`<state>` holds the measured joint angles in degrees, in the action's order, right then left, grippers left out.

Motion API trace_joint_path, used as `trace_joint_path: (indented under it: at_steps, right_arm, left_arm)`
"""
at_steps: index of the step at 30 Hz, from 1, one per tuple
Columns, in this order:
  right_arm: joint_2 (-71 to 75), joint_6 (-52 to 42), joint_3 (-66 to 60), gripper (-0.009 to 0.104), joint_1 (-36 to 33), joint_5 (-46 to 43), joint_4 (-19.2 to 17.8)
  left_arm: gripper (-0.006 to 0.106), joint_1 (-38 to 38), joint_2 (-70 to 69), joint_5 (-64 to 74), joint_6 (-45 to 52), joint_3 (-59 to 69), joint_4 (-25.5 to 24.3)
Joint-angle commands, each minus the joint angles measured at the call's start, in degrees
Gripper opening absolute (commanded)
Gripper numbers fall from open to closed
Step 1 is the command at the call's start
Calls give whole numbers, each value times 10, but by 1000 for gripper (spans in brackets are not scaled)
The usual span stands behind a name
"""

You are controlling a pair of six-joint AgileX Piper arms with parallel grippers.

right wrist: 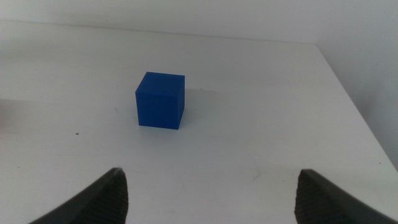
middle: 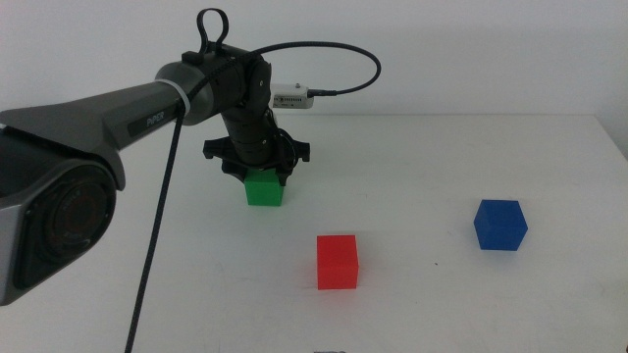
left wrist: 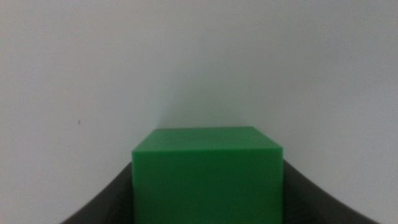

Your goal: Stack red cubes first, then green, then blue cubes in a specific spot.

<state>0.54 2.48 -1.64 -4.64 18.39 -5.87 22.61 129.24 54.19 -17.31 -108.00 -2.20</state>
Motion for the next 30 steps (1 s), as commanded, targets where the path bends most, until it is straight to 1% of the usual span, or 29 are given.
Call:
trace_joint_path:
  at_steps: [1,4,8,13,16,19,25,30]
  right_arm:
    - [7,-9,10,82,4,-40,-9]
    - [7,-9,10,82,4,-40,-9]
    - [7,-9,10,82,4,-40,-9]
    - [7,-9,10,82,4,-40,-9]
    - [7,-9,10,82,4,-40,-9]
    - [7,-9,10,82,4,-40,-9]
    - [7,-9,10,82,4,-40,-9]
    - [7,-9,10,82,4,-40,-9]
  left_arm:
    - [19,-1,-62,1,-5,-18,9]
    - [15,-1,-93,38,-3,-18,9]
    - [15,3,-129,91,-4,-5,9]
    - [15,21,-199,60,-25,91,8]
    - [15,38,-245,30,-65,163,4]
    - [15,62,-276,22,-109,202,-4]
    - [15,131,-279,21,-198,208,-43]
    - [15,165,-257,22,-217,184,-46]
